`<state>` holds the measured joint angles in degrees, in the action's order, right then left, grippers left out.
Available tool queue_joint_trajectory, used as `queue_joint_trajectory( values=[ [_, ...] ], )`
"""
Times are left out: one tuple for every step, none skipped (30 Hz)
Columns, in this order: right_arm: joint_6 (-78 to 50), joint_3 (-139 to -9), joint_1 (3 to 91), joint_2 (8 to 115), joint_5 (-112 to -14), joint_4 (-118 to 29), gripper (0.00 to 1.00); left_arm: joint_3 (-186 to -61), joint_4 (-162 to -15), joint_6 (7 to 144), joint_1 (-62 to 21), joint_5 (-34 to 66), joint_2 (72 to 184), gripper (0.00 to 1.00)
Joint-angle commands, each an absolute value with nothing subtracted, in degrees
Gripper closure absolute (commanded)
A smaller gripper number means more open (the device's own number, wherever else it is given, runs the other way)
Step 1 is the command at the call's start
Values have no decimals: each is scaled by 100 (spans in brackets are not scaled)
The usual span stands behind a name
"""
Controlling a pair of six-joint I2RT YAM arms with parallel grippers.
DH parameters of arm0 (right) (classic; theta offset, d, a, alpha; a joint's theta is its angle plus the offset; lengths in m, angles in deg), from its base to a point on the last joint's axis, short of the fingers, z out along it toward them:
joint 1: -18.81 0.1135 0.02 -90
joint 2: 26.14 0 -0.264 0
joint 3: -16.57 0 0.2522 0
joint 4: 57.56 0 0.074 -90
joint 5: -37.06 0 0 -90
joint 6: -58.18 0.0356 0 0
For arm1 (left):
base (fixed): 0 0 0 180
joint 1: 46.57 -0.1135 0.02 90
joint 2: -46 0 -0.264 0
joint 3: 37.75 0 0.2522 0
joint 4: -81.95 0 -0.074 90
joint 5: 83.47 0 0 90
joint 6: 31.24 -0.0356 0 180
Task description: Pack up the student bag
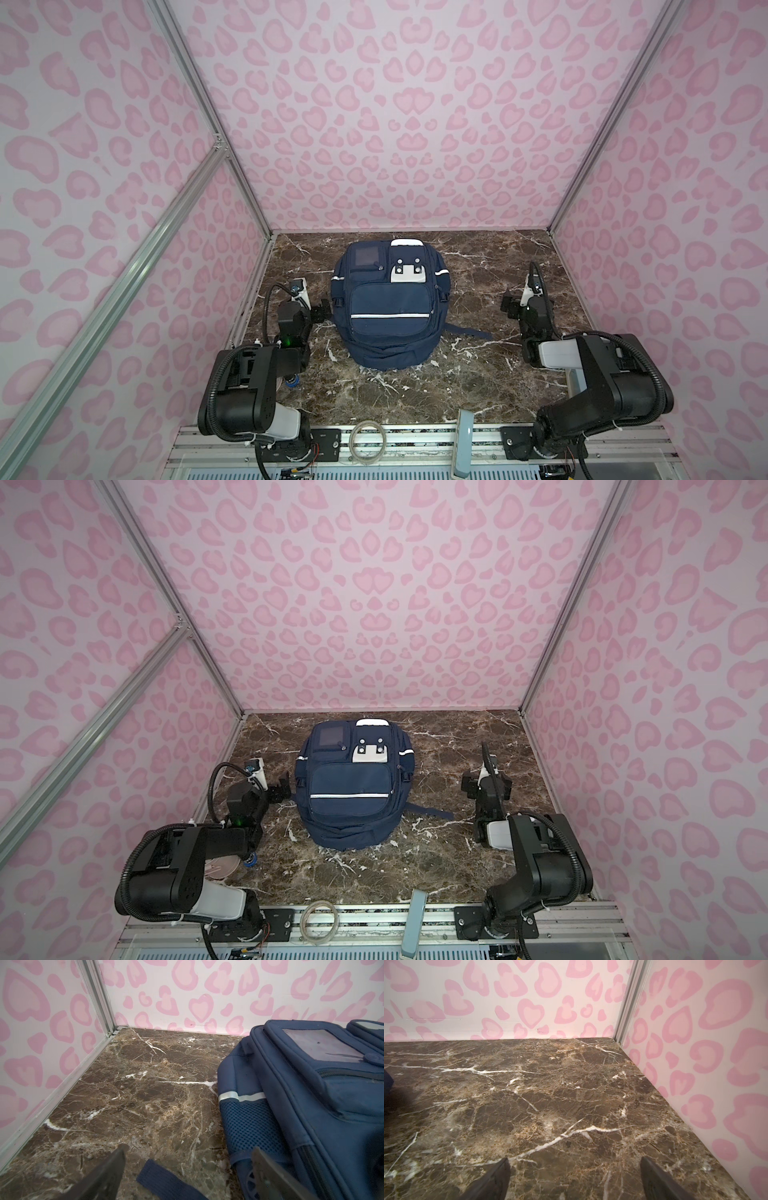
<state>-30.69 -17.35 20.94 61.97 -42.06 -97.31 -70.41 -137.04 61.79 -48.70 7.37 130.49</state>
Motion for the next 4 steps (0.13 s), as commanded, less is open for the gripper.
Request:
queue_joint_trajectory(
  values=[
    [-3002, -1740, 2092, 6192, -4230, -9766, 2, -7136, -13882, 6120, -4865, 680, 13075, 2],
    [-3005, -1740, 2087, 6190, -4230, -9771, 2, -7193, -13808, 6121, -4860, 676, 13114, 2],
    [-3006, -1740, 2091, 6192, -4228, -9769, 2, -7207, -13792, 6133, -4868, 678, 13131, 2],
    [-3006, -1740, 2092, 6192, -4230, -9768, 2, -7178, -13815, 6124, -4869, 685, 13098, 2]
  ],
)
